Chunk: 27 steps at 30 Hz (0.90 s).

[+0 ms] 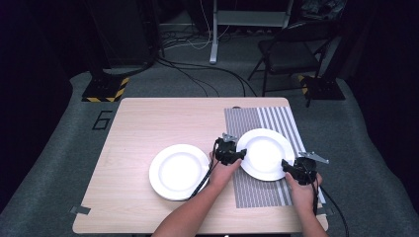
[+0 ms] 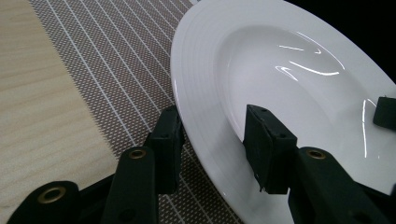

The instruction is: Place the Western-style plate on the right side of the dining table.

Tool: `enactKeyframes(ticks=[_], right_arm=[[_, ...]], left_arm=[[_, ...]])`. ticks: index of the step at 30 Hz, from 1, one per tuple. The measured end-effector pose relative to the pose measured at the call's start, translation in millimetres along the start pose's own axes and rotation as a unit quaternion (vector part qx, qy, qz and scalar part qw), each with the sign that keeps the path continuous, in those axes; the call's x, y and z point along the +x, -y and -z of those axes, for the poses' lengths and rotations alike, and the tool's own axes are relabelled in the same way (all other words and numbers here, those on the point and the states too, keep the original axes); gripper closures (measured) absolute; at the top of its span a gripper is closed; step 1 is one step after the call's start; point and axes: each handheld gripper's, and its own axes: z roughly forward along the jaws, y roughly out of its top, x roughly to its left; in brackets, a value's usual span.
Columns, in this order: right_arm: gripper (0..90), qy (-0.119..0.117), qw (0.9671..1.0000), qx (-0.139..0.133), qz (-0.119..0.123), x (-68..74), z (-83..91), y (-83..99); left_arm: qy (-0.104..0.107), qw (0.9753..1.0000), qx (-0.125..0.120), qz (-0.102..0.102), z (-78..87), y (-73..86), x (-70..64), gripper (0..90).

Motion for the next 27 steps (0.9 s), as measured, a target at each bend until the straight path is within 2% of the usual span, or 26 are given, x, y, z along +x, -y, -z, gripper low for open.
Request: enactKeyframes(ticks=[8, 14, 23, 27], right_arm=[[50.7, 0.002, 1.0, -0.002, 0.003, 0.6, -0.4, 0.0], [49.9, 0.01, 0.9999, -0.005, 0.011, 2.2, -0.3, 0.0], [49.4, 0.014, 0.9998, -0.007, 0.013, 3.1, -1.4, 0.9], [48.3, 0.019, 0.9996, -0.009, 0.017, 4.5, -2.3, 1.9]], left_arm=[[-0.01, 0.9999, 0.001, -0.002, -4.0, -0.2, -1.5, 56.8], [-0.024, 0.9993, 0.003, -0.028, -6.0, -0.1, -4.9, 54.6], [-0.034, 0.9987, 0.012, -0.038, -8.3, -0.1, -5.9, 52.4], [-0.046, 0.9974, 0.021, -0.051, -8.6, -3.1, -8.9, 51.7]])
